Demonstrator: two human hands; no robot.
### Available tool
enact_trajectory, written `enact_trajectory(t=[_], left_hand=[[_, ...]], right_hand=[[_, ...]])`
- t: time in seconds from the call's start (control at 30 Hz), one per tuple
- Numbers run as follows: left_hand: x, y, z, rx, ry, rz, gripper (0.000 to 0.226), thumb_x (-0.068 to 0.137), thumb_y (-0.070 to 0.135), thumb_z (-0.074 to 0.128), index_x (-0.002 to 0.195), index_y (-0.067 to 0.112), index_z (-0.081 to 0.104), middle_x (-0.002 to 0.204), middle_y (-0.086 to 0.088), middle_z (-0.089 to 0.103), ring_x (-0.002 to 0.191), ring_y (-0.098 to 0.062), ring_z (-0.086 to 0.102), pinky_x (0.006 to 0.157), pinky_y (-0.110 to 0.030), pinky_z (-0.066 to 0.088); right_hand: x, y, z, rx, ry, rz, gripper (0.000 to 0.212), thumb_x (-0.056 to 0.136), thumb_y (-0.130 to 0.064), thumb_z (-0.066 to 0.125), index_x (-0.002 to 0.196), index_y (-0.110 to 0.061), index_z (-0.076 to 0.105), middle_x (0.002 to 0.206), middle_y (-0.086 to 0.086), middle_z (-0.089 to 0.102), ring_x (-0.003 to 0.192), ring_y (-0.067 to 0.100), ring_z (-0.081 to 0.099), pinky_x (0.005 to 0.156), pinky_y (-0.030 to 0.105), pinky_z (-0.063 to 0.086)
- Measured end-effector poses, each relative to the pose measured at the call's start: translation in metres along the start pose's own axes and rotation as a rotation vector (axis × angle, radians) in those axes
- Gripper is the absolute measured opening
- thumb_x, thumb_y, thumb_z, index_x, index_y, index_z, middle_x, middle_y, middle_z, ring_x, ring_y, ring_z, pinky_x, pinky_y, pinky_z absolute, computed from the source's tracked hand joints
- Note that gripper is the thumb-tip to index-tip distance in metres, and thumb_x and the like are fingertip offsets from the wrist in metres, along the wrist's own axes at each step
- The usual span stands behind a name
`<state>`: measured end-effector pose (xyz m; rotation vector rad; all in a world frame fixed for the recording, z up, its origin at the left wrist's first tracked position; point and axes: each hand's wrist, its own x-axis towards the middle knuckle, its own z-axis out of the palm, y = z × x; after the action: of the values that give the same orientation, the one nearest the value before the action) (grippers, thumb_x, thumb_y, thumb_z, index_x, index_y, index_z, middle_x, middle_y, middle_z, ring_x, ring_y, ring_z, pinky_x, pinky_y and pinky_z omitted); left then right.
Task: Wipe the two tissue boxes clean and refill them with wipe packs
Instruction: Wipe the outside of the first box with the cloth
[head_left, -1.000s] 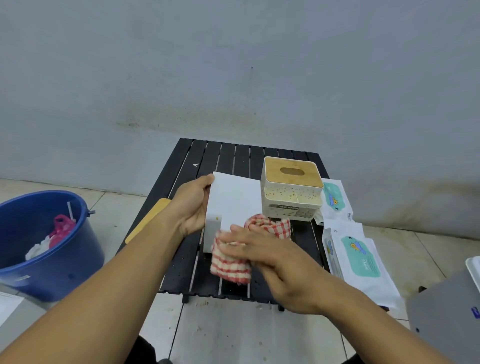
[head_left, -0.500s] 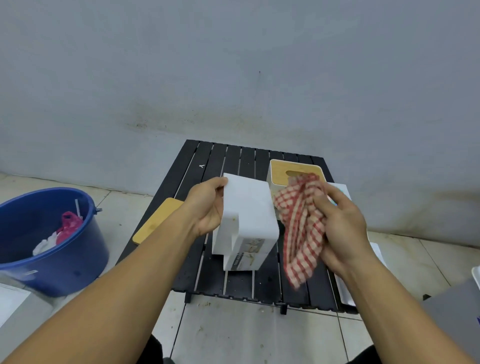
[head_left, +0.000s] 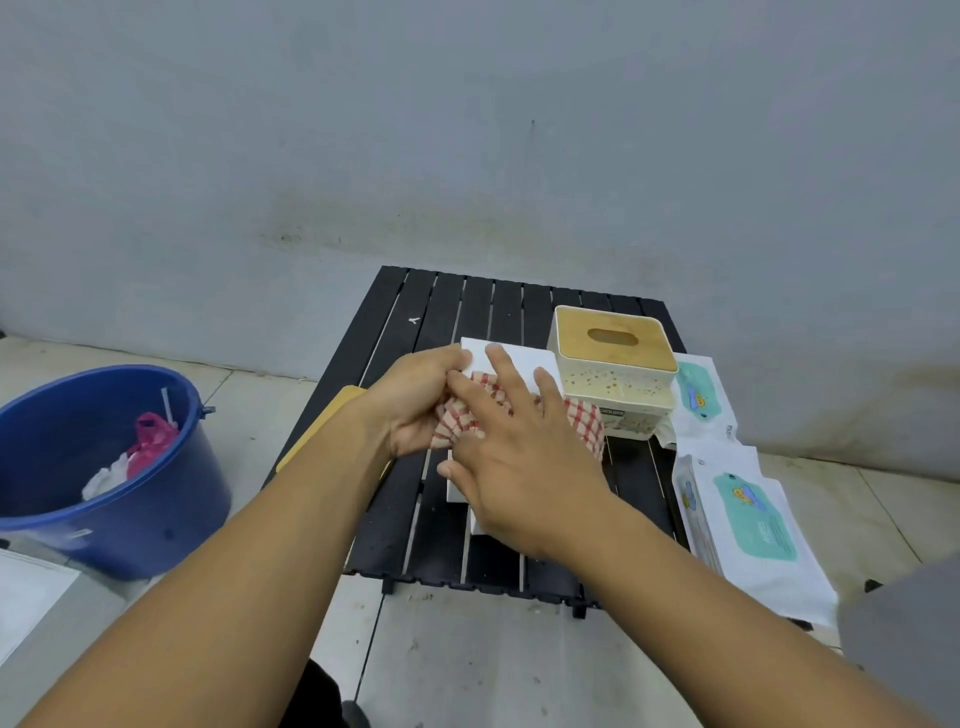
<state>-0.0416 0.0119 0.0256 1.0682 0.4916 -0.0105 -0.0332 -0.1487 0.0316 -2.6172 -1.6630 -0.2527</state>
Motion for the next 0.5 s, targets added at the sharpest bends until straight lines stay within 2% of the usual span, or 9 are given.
enact_trajectory(t=[0.07, 0.13, 0.17, 0.23, 0.27, 0.3, 0.33, 0.4, 0.5], left_hand=[[0.001, 0.001, 0.001, 0.012, -0.016, 0.002, 0.014, 0.107, 0.011, 0.046, 0.109, 0.008, 0.060, 0.094, -0.019, 0.068, 0.074, -0.026, 0.071, 0.067, -0.038, 0.063], [0.004, 0.000, 0.002, 0.036, 0.002, 0.013, 0.019, 0.107, 0.010, 0.045, 0.091, 0.012, 0.056, 0.076, -0.011, 0.061, 0.058, -0.019, 0.065, 0.052, -0.030, 0.059], [0.006, 0.000, 0.002, 0.051, 0.002, 0.025, 0.022, 0.107, 0.009, 0.044, 0.089, 0.013, 0.055, 0.074, -0.009, 0.059, 0.055, -0.017, 0.063, 0.048, -0.028, 0.056], [0.004, 0.000, 0.004, 0.093, -0.011, 0.040, 0.024, 0.108, 0.010, 0.041, 0.100, 0.008, 0.064, 0.085, -0.012, 0.067, 0.061, -0.021, 0.068, 0.049, -0.031, 0.059], [0.003, 0.000, 0.005, 0.111, -0.014, 0.045, 0.027, 0.109, 0.012, 0.040, 0.111, 0.007, 0.067, 0.096, -0.013, 0.071, 0.069, -0.025, 0.071, 0.055, -0.035, 0.063], [0.004, -0.001, 0.005, 0.125, -0.009, 0.045, 0.029, 0.110, 0.015, 0.040, 0.119, 0.006, 0.067, 0.105, -0.014, 0.073, 0.077, -0.029, 0.073, 0.064, -0.039, 0.065], [0.003, -0.002, 0.005, 0.131, -0.011, 0.046, 0.031, 0.111, 0.017, 0.040, 0.124, 0.006, 0.066, 0.113, -0.014, 0.074, 0.085, -0.032, 0.075, 0.072, -0.041, 0.065], [0.000, -0.003, 0.005, 0.163, -0.013, 0.044, 0.034, 0.112, 0.025, 0.043, 0.131, 0.007, 0.064, 0.122, -0.013, 0.075, 0.101, -0.035, 0.075, 0.086, -0.046, 0.063], [-0.009, -0.005, -0.006, 0.397, -0.129, -0.002, 0.043, 0.104, 0.045, 0.055, 0.132, 0.014, 0.066, 0.125, -0.008, 0.075, 0.117, -0.034, 0.071, 0.103, -0.052, 0.055]], right_hand=[[-0.002, 0.001, 0.008, 0.087, 0.040, 0.039, 0.041, 0.104, -0.044, 0.040, 0.101, -0.021, 0.074, 0.167, 0.009, 0.018, 0.155, 0.036, 0.000, 0.121, 0.062, 0.013], [-0.007, 0.006, 0.015, 0.225, 0.174, 0.039, 0.032, 0.102, -0.035, 0.048, 0.103, -0.017, 0.074, 0.161, 0.014, 0.031, 0.152, 0.033, 0.020, 0.120, 0.053, 0.027], [-0.010, 0.009, 0.016, 0.319, 0.254, 0.053, 0.026, 0.101, -0.029, 0.052, 0.107, -0.015, 0.073, 0.156, 0.012, 0.038, 0.146, 0.027, 0.032, 0.117, 0.044, 0.034], [-0.014, 0.017, 0.012, 0.537, 0.396, 0.151, 0.017, 0.101, -0.016, 0.055, 0.109, -0.016, 0.070, 0.143, -0.002, 0.045, 0.127, -0.001, 0.045, 0.105, 0.019, 0.042], [-0.016, 0.022, 0.008, 0.611, 0.455, 0.225, 0.018, 0.101, -0.011, 0.055, 0.109, -0.019, 0.069, 0.136, -0.010, 0.044, 0.119, -0.015, 0.043, 0.099, 0.008, 0.039], [-0.017, 0.028, 0.006, 0.657, 0.504, 0.308, 0.022, 0.100, -0.007, 0.055, 0.108, -0.022, 0.068, 0.132, -0.014, 0.044, 0.115, -0.021, 0.040, 0.097, 0.002, 0.035], [-0.019, 0.036, 0.005, 0.671, 0.537, 0.383, 0.024, 0.100, -0.005, 0.054, 0.108, -0.023, 0.067, 0.130, -0.014, 0.045, 0.113, -0.021, 0.040, 0.100, 0.004, 0.034], [-0.025, 0.049, 0.005, 0.682, 0.492, 0.476, 0.022, 0.102, -0.008, 0.053, 0.111, -0.023, 0.065, 0.130, -0.014, 0.050, 0.115, -0.009, 0.044, 0.105, 0.018, 0.039], [-0.034, 0.053, 0.006, 0.660, 0.350, 0.492, 0.023, 0.105, -0.016, 0.046, 0.122, -0.025, 0.059, 0.122, -0.014, 0.054, 0.107, 0.005, 0.049, 0.094, 0.029, 0.046]])
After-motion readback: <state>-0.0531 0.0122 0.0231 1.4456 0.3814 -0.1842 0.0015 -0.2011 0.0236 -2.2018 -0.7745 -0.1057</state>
